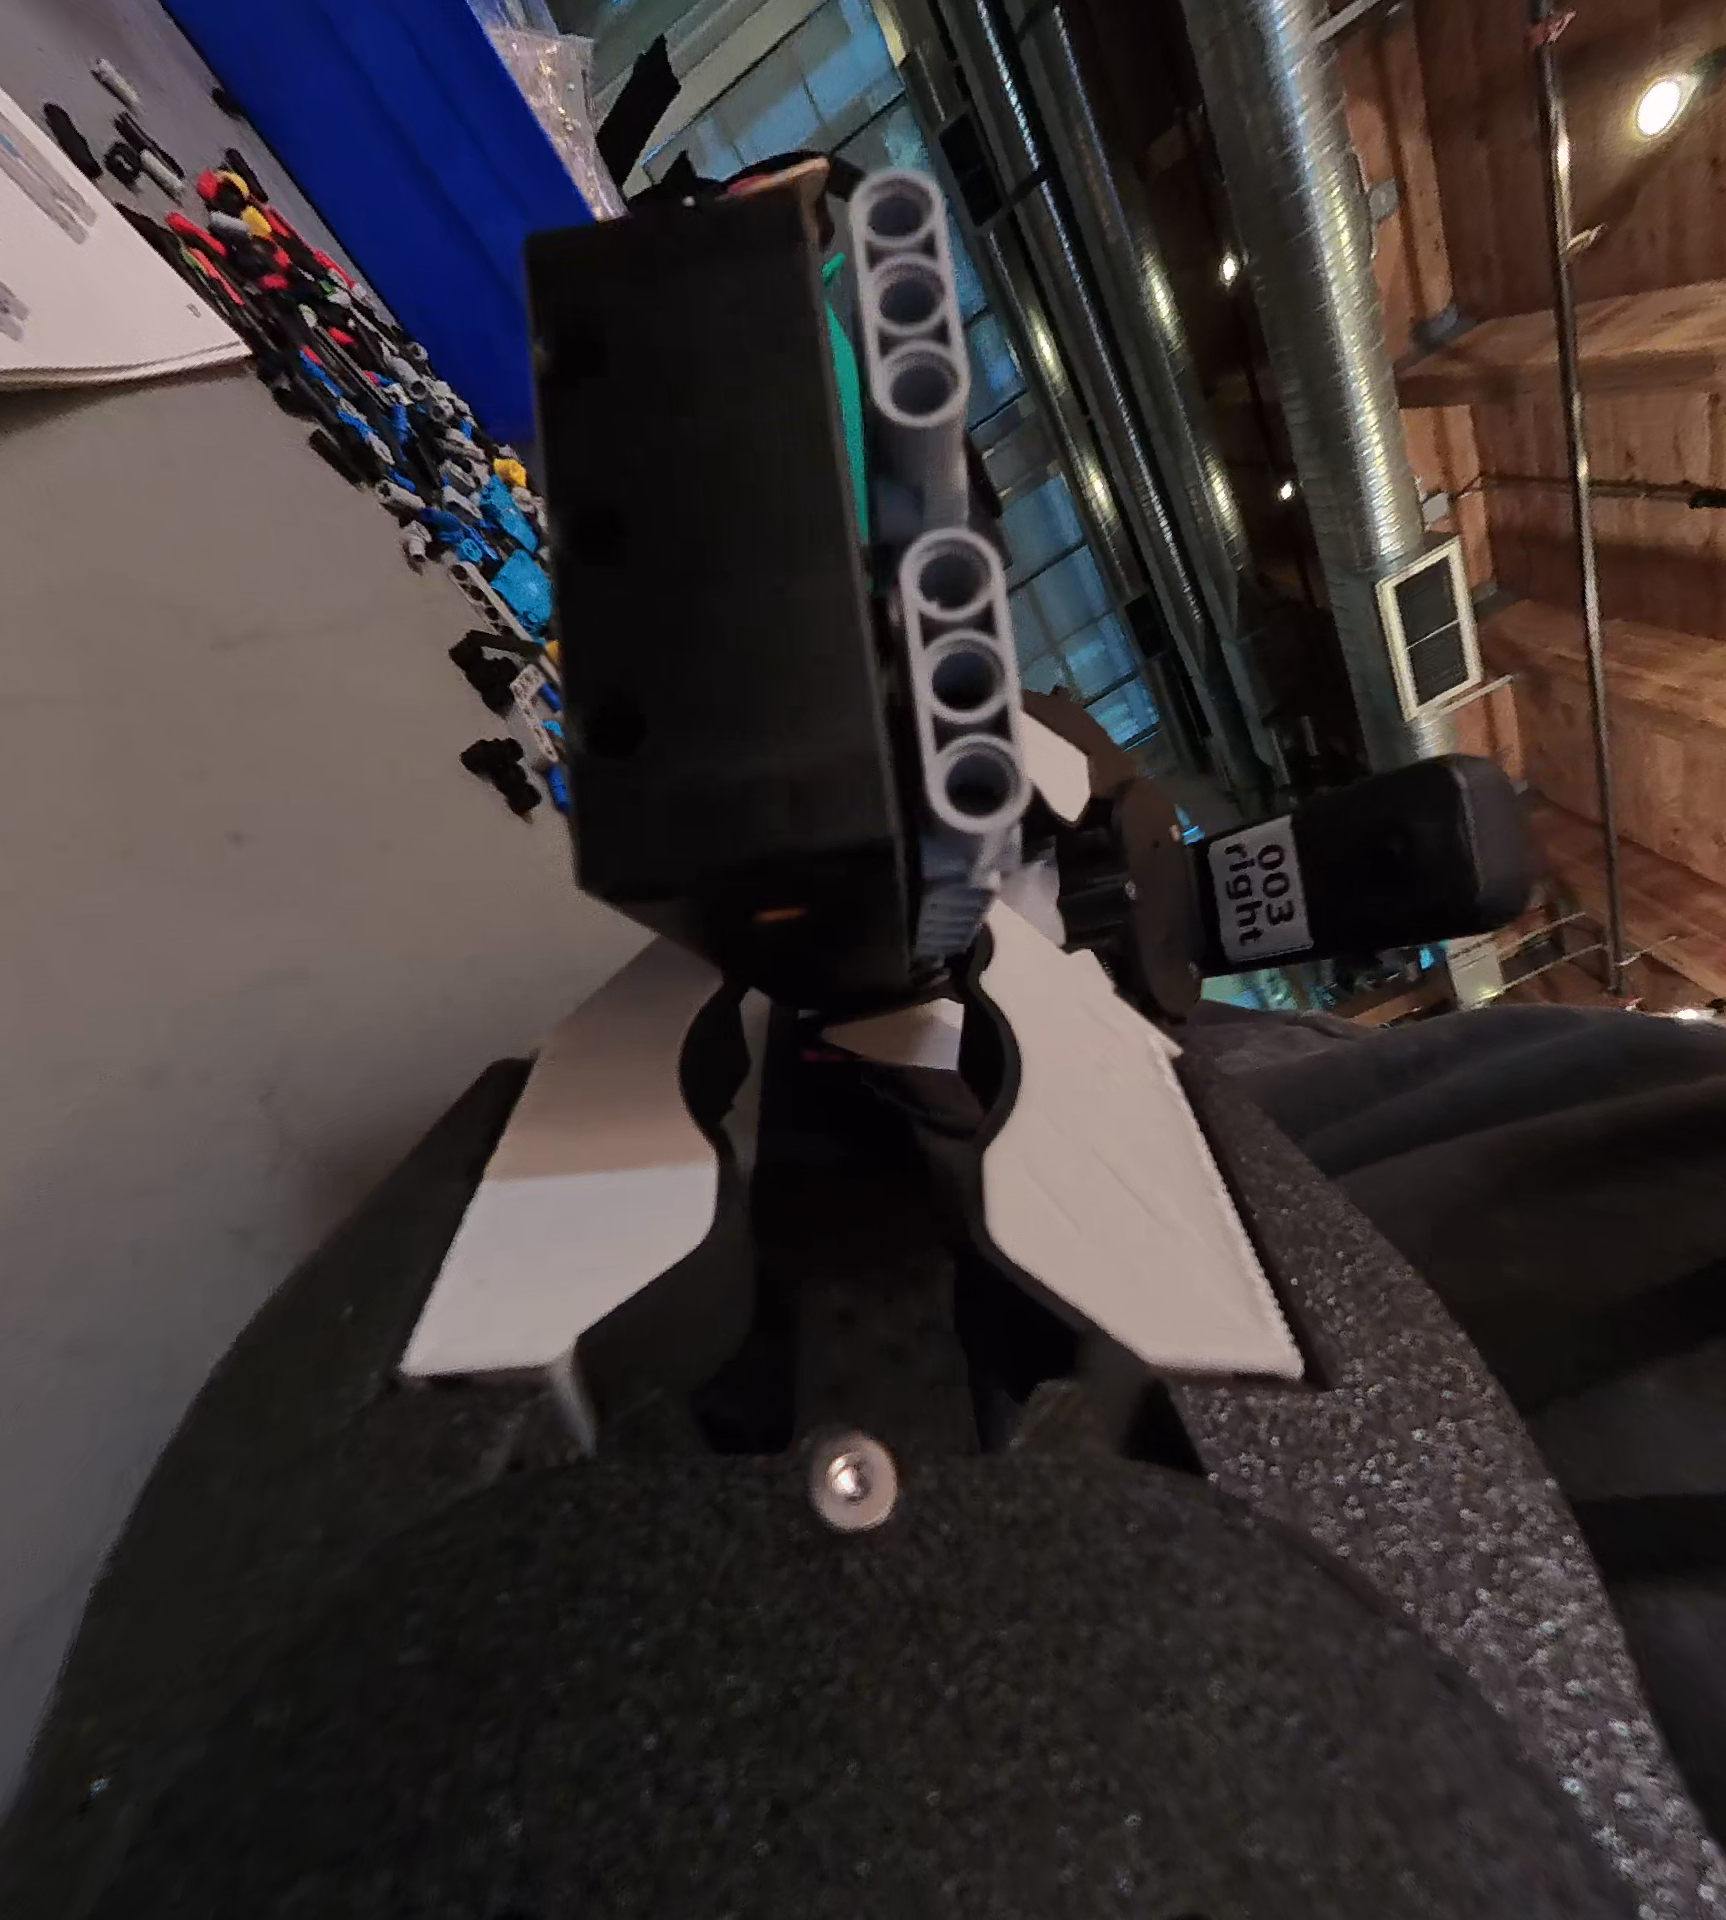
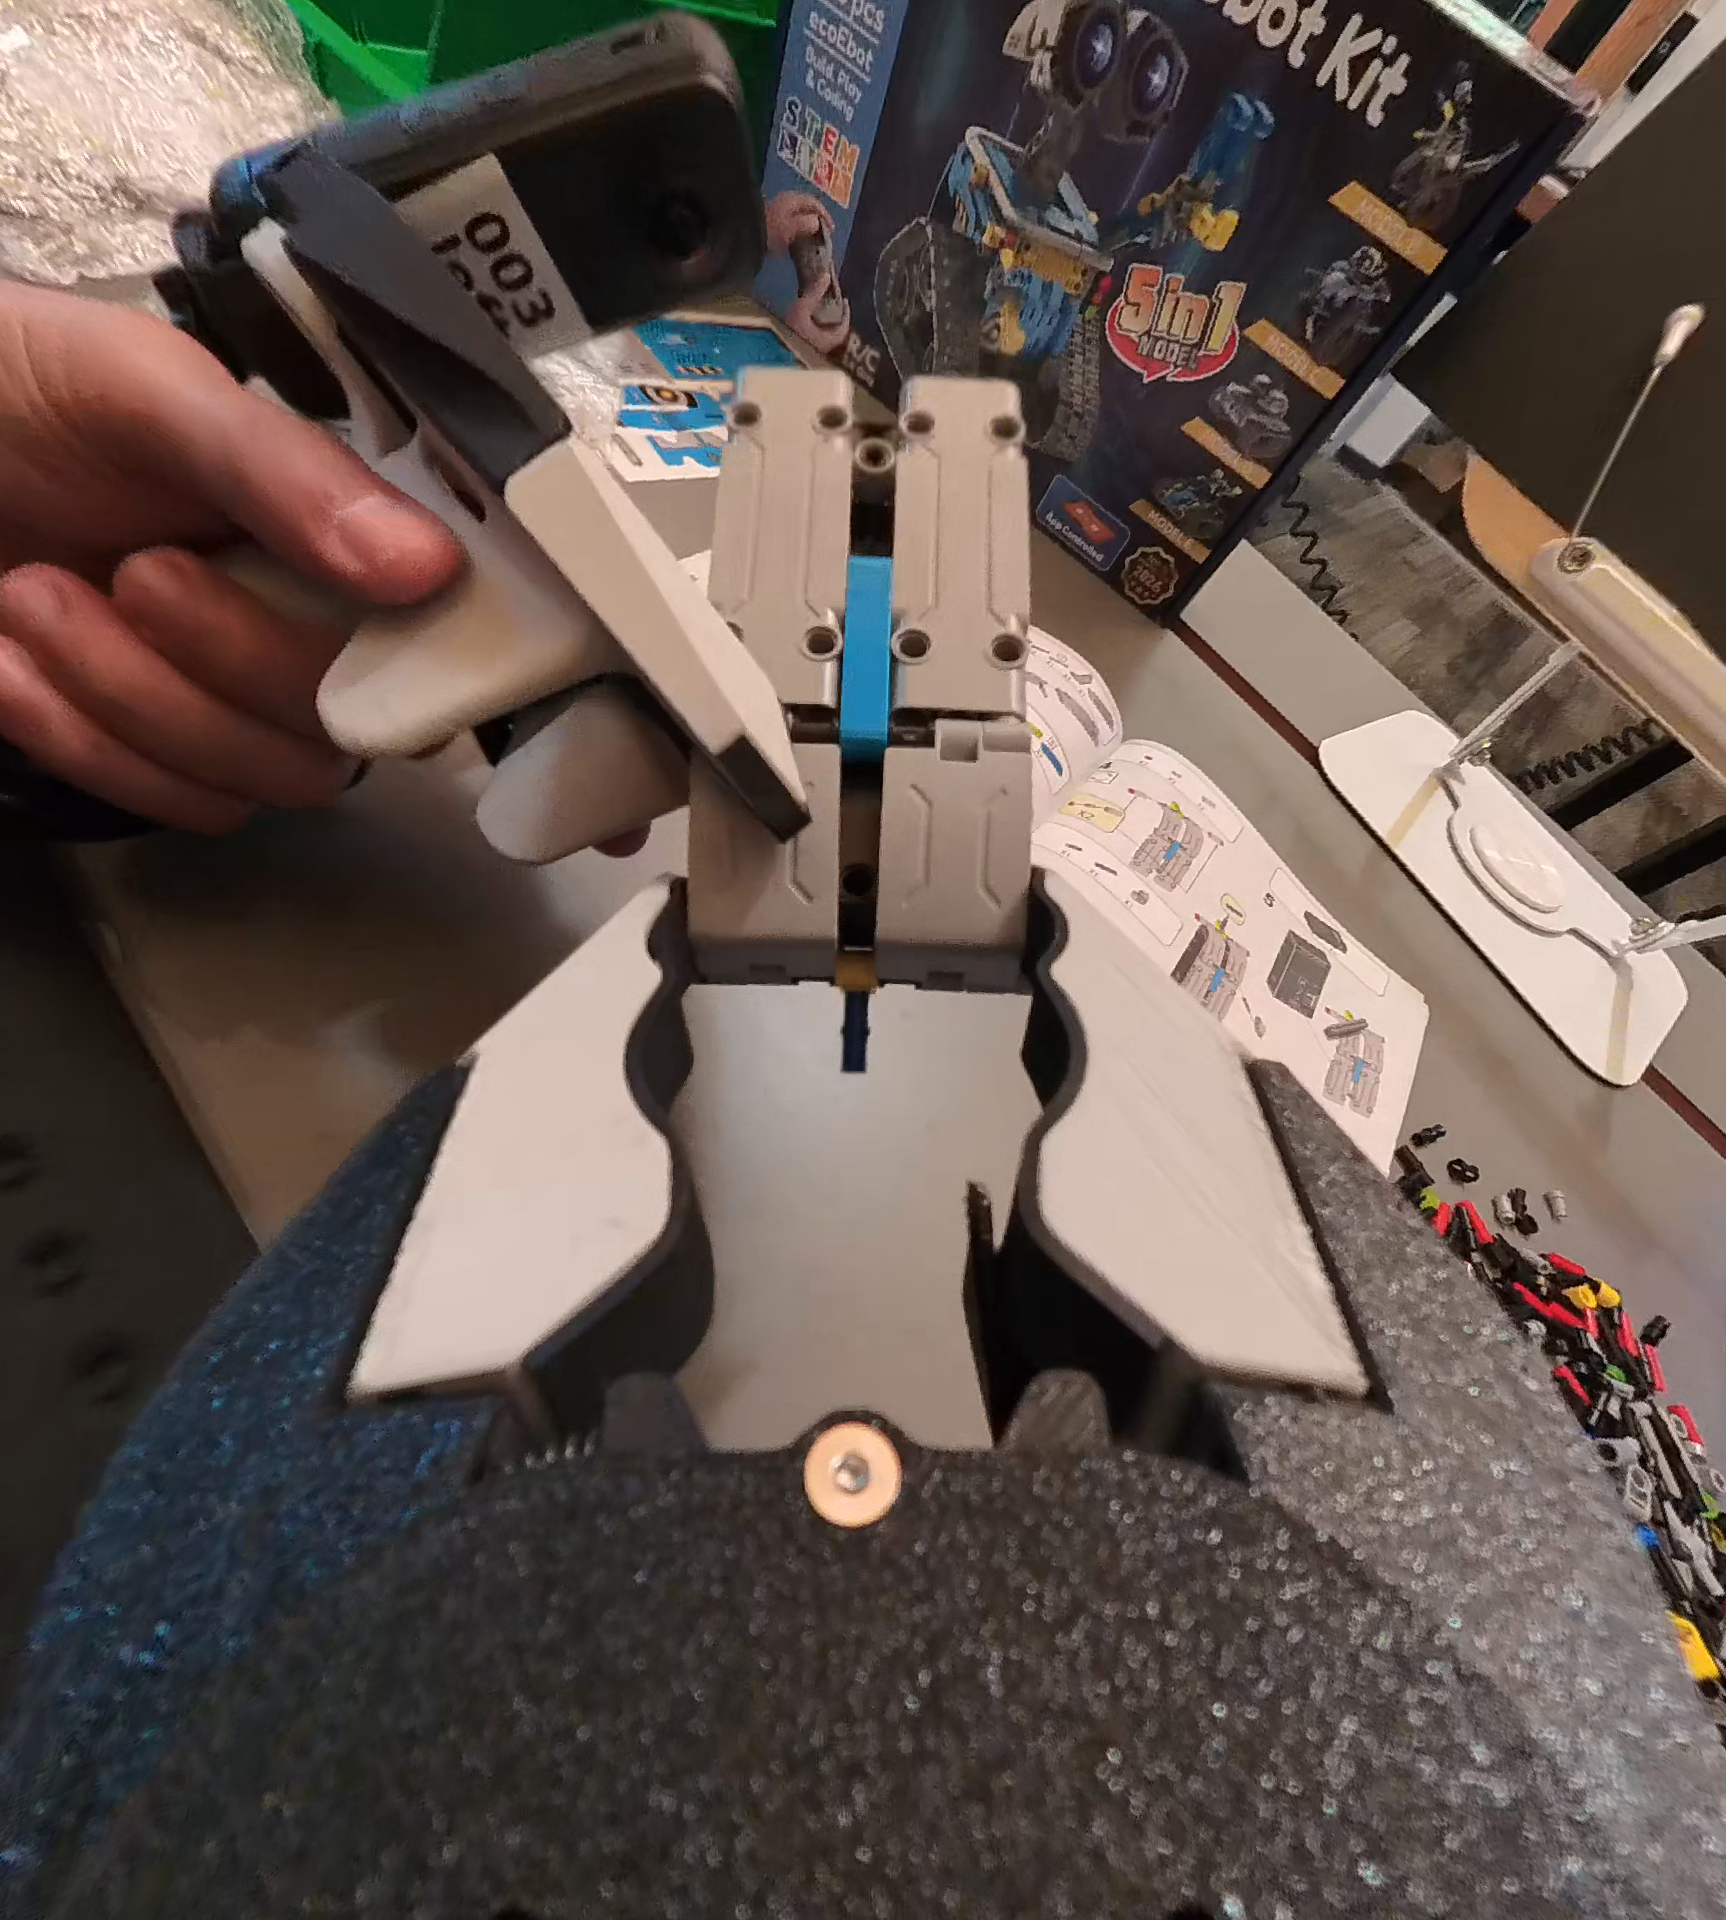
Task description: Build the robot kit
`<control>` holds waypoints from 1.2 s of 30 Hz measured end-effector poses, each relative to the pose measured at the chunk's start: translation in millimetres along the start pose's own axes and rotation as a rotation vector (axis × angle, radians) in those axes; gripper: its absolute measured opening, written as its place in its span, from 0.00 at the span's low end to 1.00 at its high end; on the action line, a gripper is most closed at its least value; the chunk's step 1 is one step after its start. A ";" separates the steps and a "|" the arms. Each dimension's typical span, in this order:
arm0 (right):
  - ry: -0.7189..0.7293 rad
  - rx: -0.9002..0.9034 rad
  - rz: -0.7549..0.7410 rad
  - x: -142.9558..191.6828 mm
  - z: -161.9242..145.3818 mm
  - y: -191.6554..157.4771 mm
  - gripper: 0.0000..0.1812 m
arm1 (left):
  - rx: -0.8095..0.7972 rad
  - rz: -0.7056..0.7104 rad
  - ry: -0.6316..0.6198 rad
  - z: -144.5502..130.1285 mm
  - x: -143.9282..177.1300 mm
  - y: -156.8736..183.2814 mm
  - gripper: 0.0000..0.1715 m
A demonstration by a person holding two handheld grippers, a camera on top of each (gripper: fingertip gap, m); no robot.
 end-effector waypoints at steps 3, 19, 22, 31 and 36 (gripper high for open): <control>-0.016 0.007 -0.009 -2.5 -0.7 -1.5 0.35 | -0.030 0.019 -0.017 -0.1 2.3 -1.2 0.19; -0.292 -0.325 0.414 42.3 -58.9 16.4 0.31 | 0.062 0.026 0.003 10.5 14.9 -14.5 0.19; -0.328 -0.352 0.429 52.4 -77.1 7.0 0.23 | -0.020 0.072 -0.020 9.4 15.5 -12.4 0.19; -0.507 -0.332 0.423 56.0 -91.5 -21.9 0.14 | -0.448 0.353 -0.149 -4.3 8.9 -5.8 0.20; -0.506 -0.288 0.335 48.9 -92.7 -19.8 0.08 | -0.447 0.321 -0.161 -8.2 6.6 -2.5 0.20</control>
Point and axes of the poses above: each gripper's, where its closed fingertips meet, x back along the fingers, z out of its top, y = z × x across the jaws, the point moved 7 cm from there along x, back along the fingers, and after that the axes turned 6 degrees about z, right-handed, at the moved point
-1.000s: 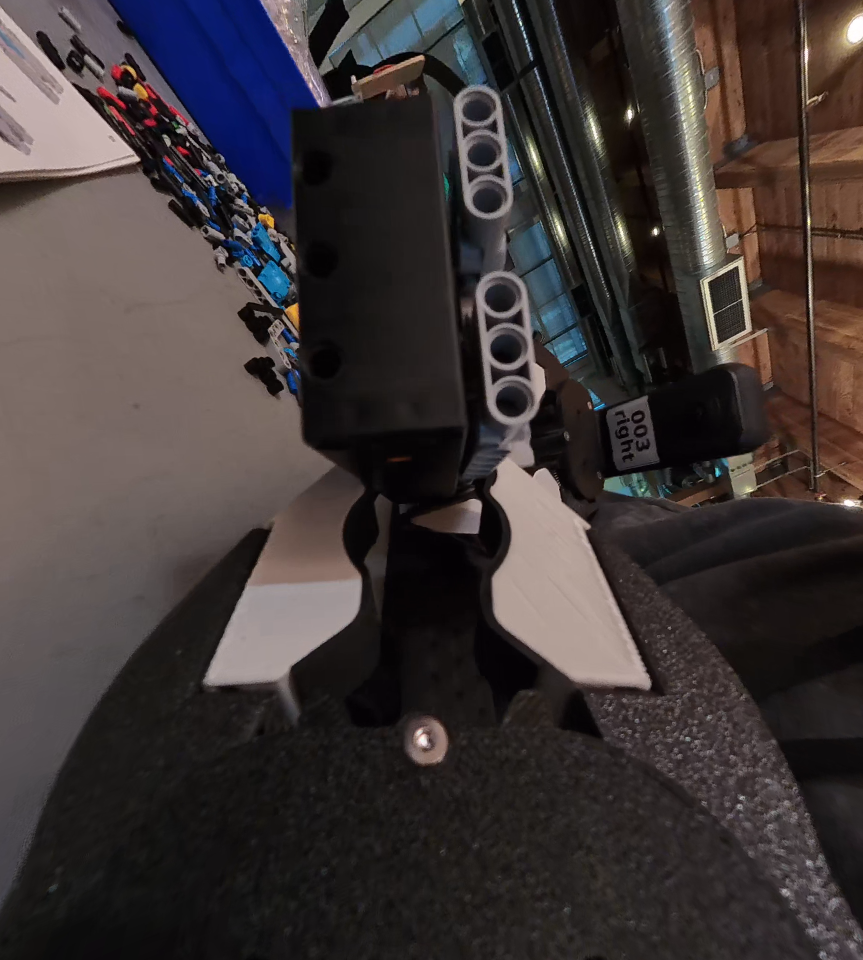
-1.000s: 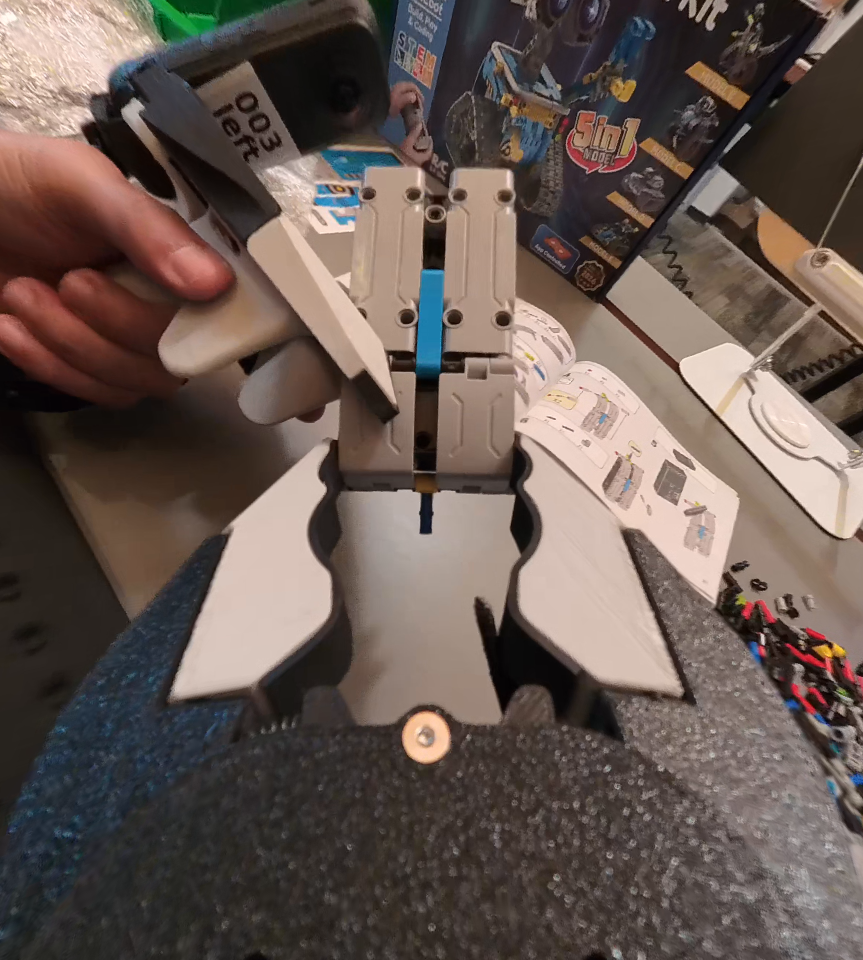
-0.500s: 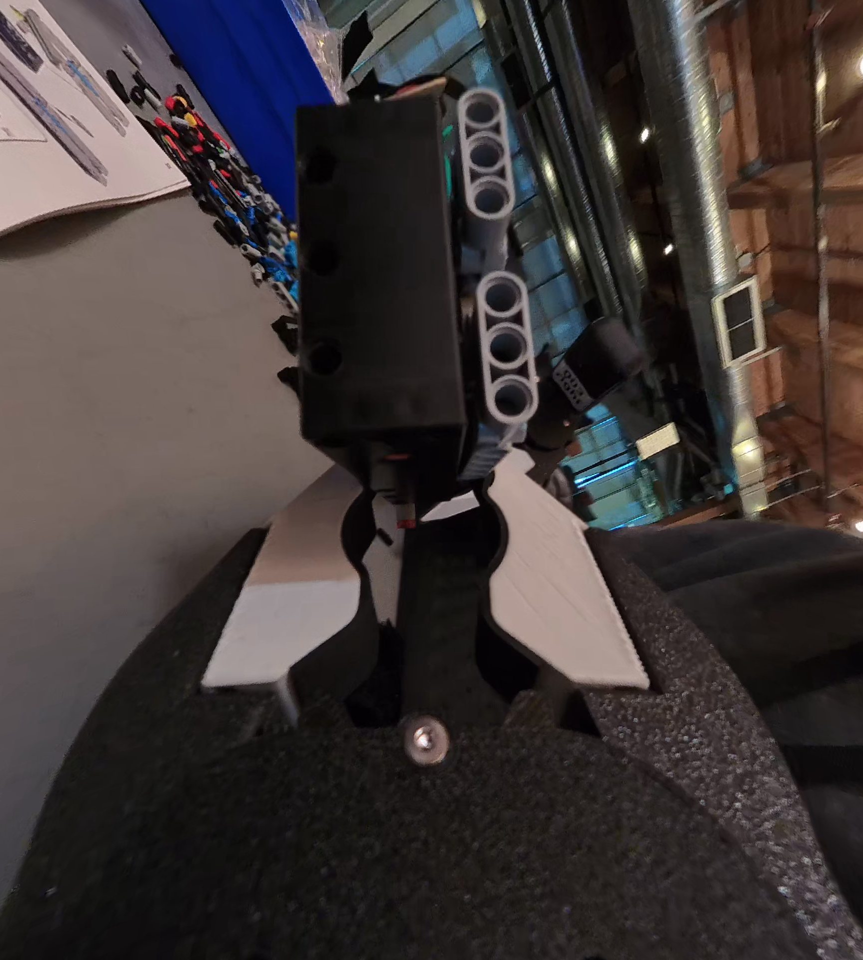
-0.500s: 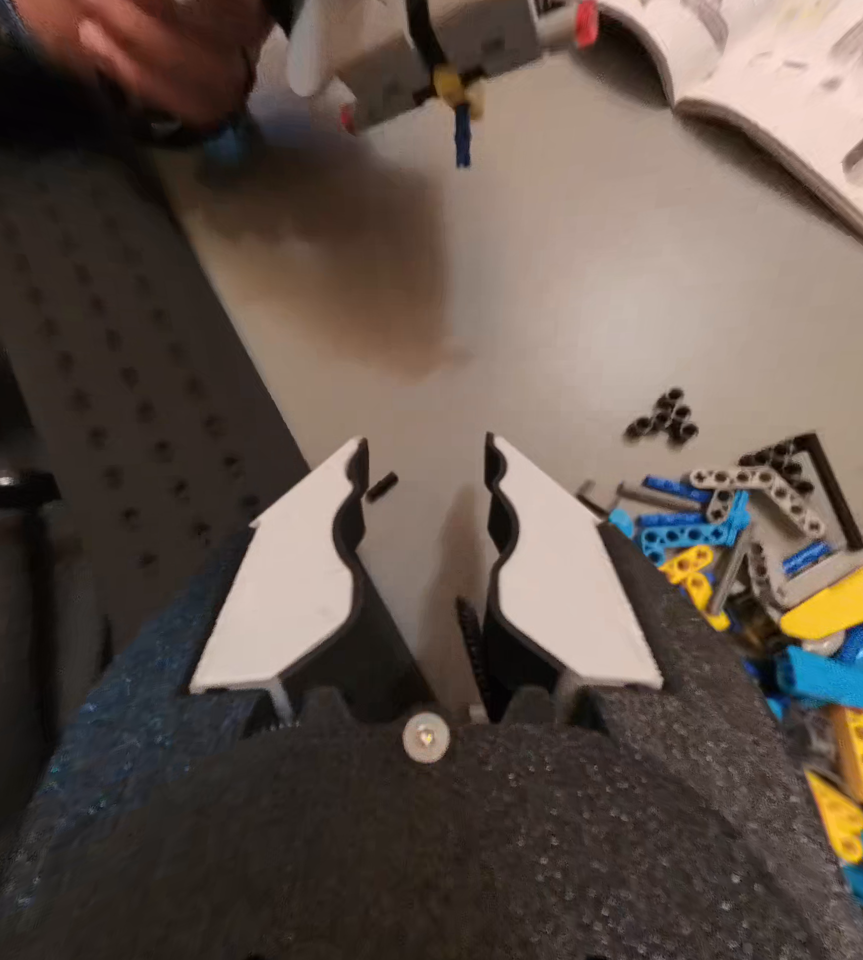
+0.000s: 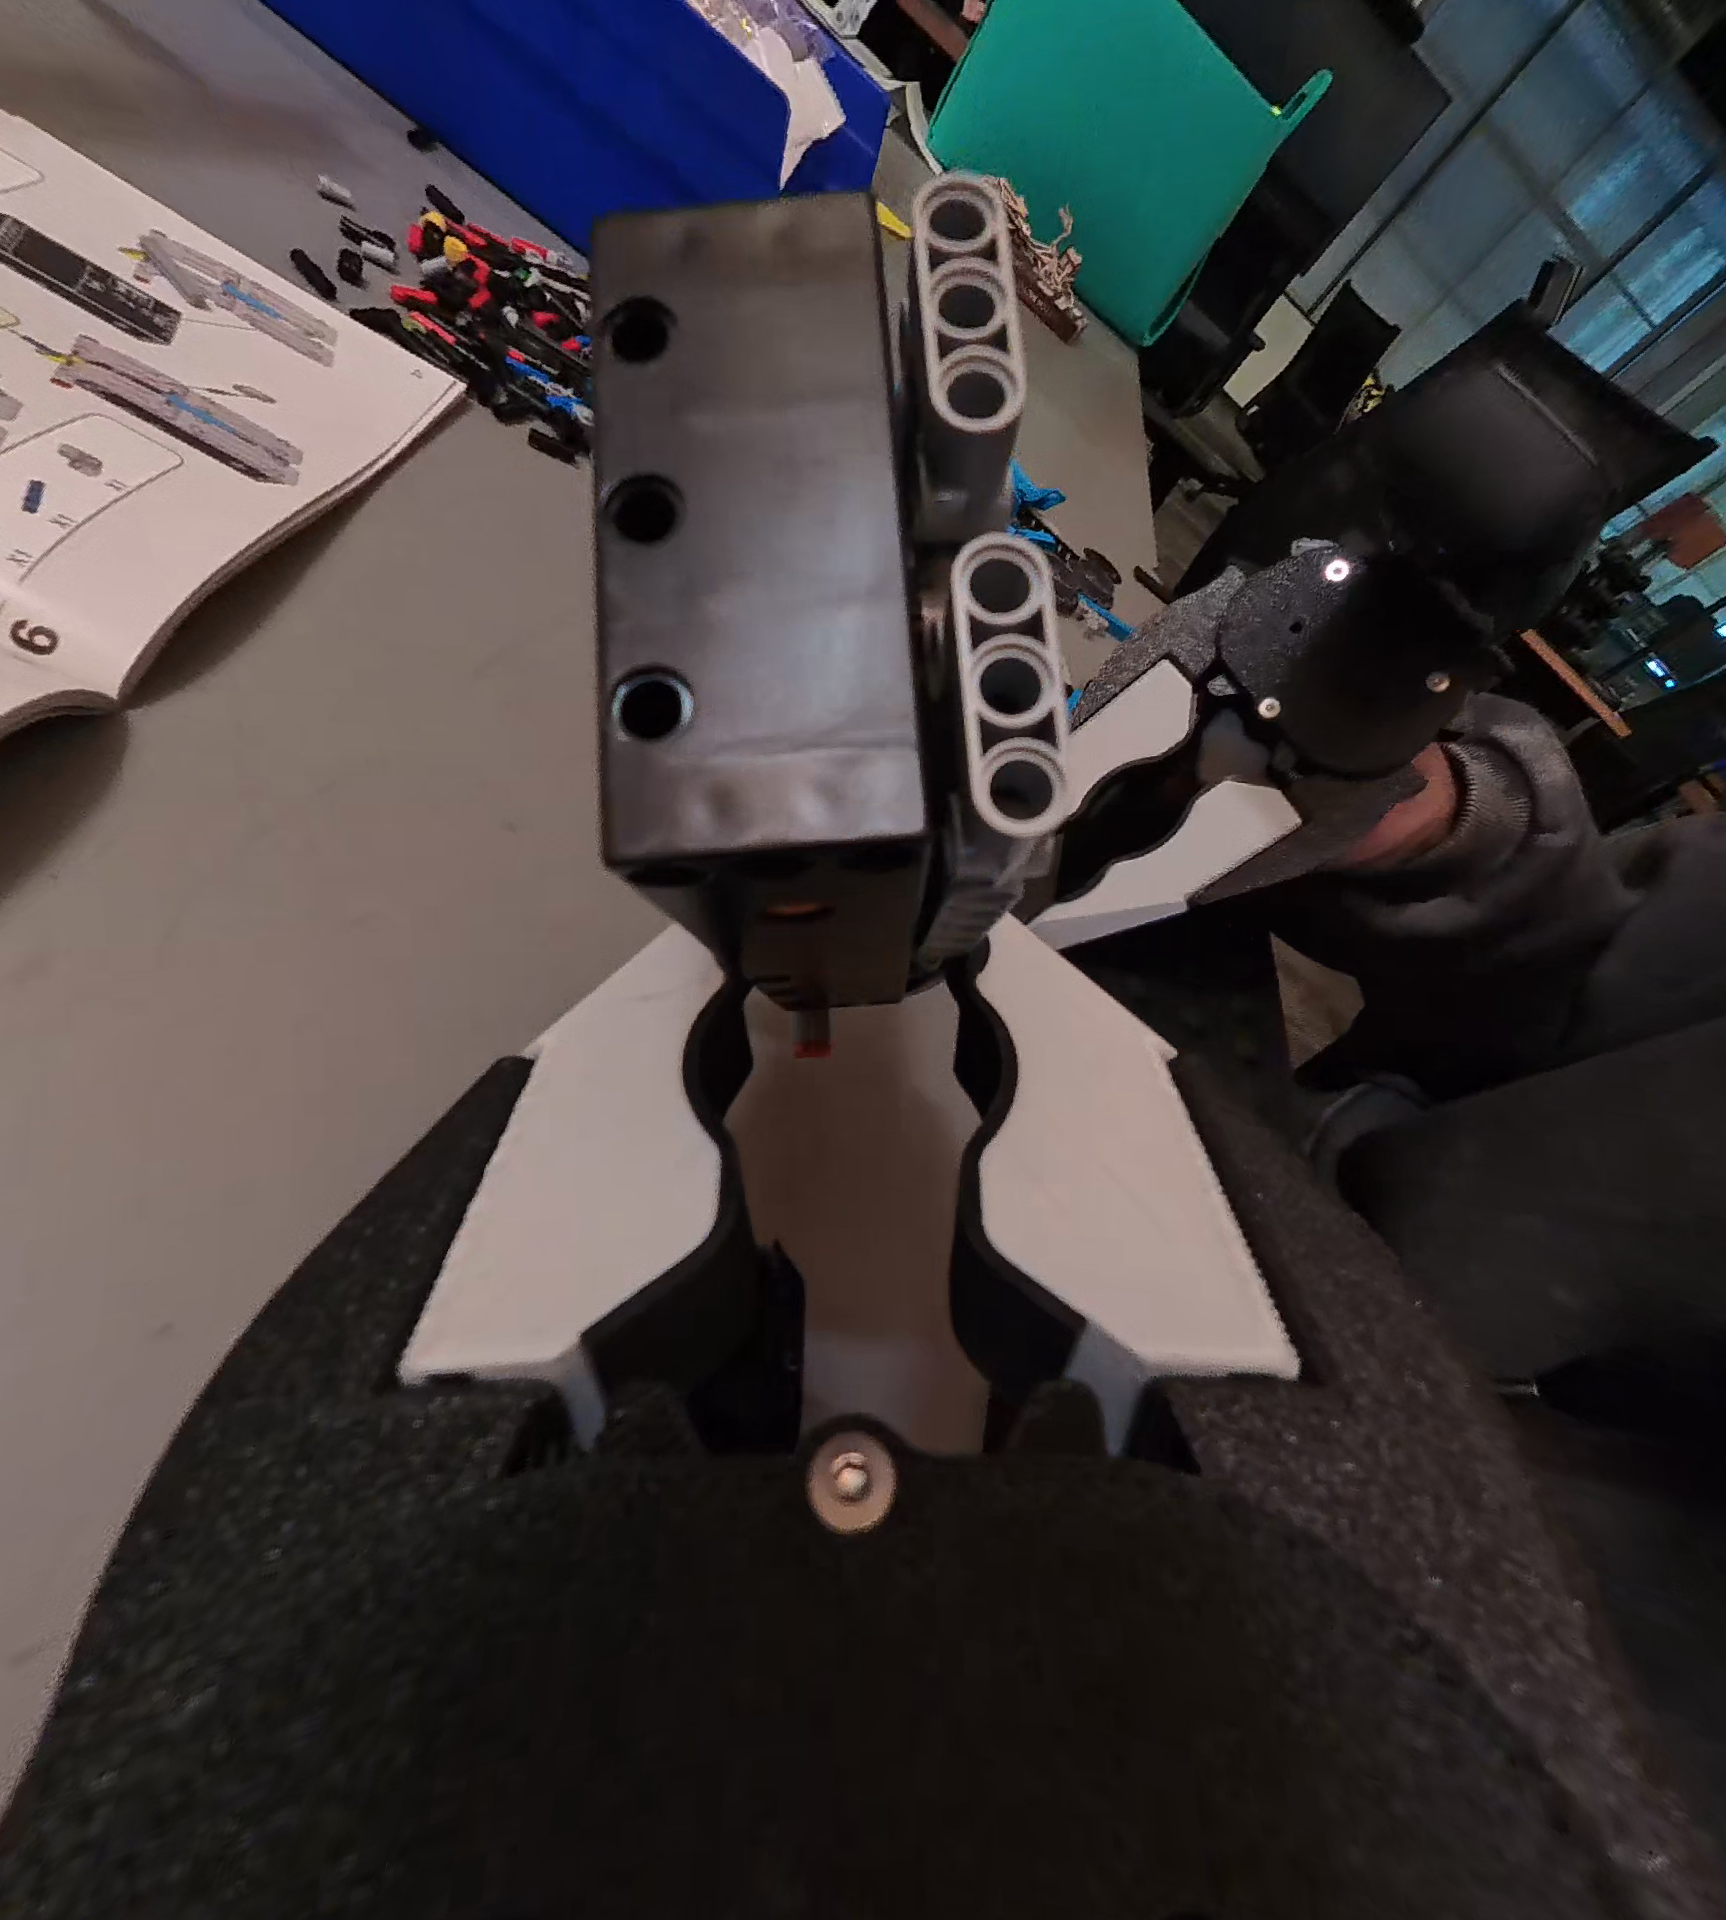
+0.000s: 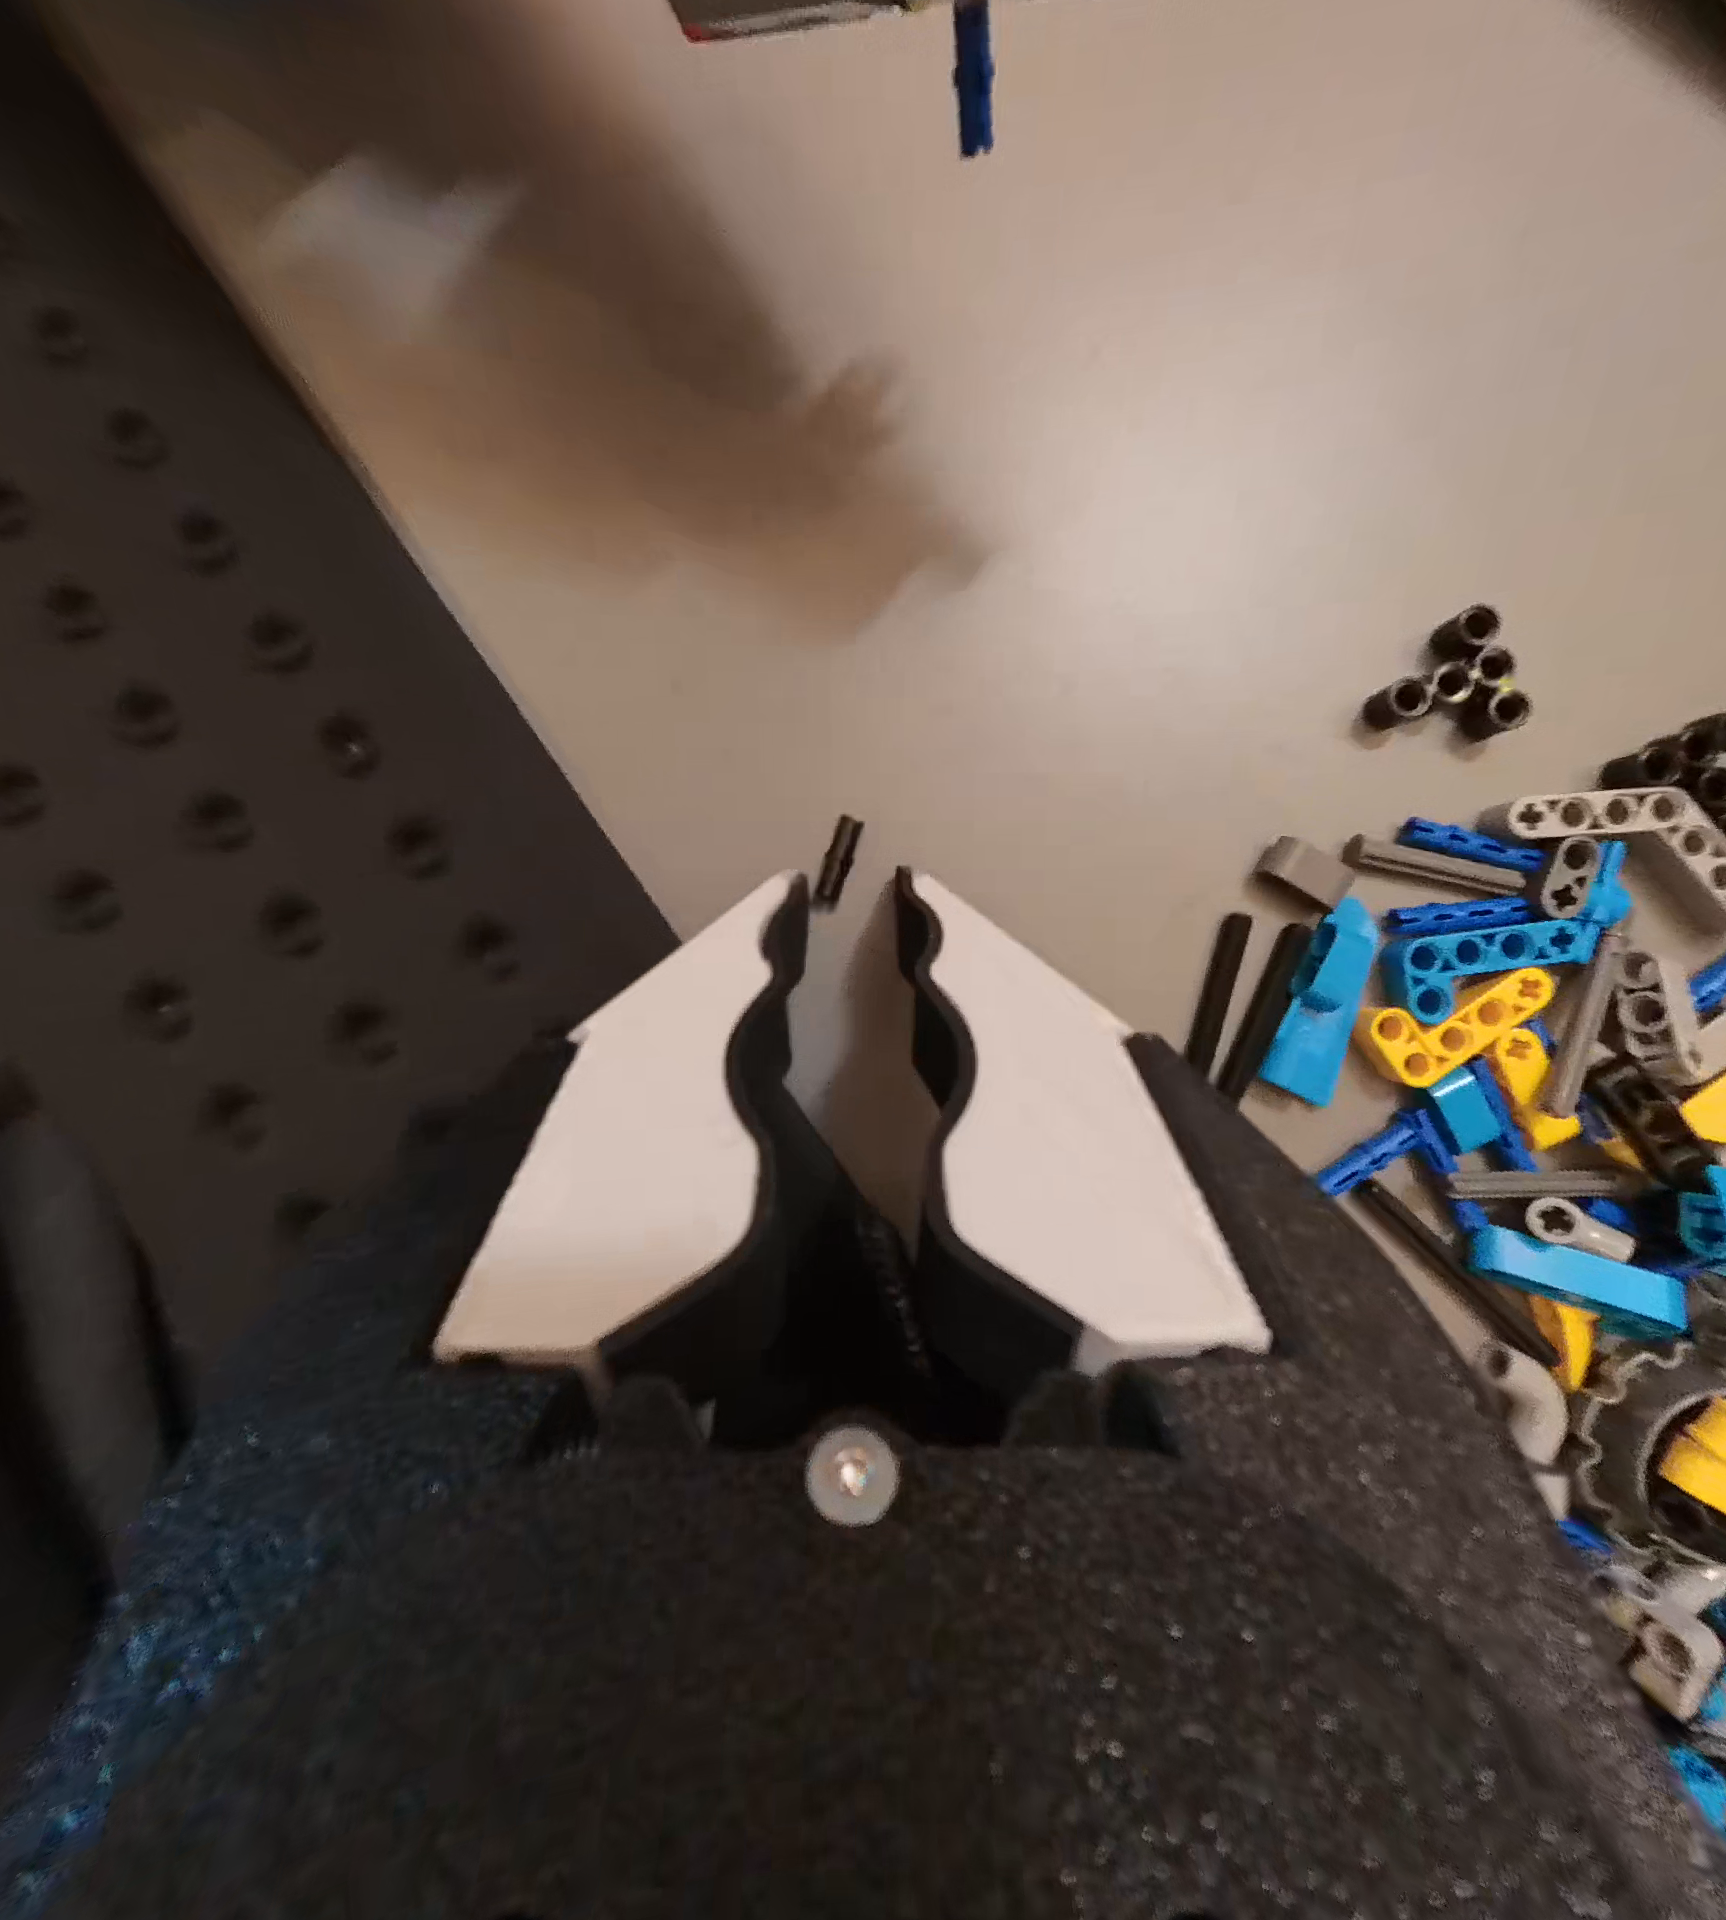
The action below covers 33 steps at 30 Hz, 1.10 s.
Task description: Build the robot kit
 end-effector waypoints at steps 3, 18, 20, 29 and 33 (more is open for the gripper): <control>0.023 0.014 -0.029 -1.1 1.3 1.9 0.10 | 0.001 -0.004 0.000 -0.2 0.0 -0.1 0.20; 0.179 -0.019 0.008 5.9 12.3 6.6 0.02 | 0.031 -0.015 -0.069 -10.0 -7.1 -1.9 0.20; 0.335 0.054 0.017 16.8 30.8 -3.5 0.02 | 0.048 -0.019 -0.084 -11.7 -9.1 -2.3 0.20; 0.476 0.136 -0.052 5.1 68.8 -24.3 0.02 | 0.034 -0.023 -0.105 -16.6 -14.4 7.8 0.20; 0.414 0.144 -0.058 -3.2 67.8 -26.2 0.02 | 0.009 0.009 -0.117 -18.4 -15.4 6.8 0.20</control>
Point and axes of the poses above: each gripper's, where its closed fingertips meet, x back along the fingers, z out of its top, y = z × x across the jaws, the point moved 7 cm from there along x, back along the fingers, and after that the axes turned 6 degrees about z, right-handed, at the moved point
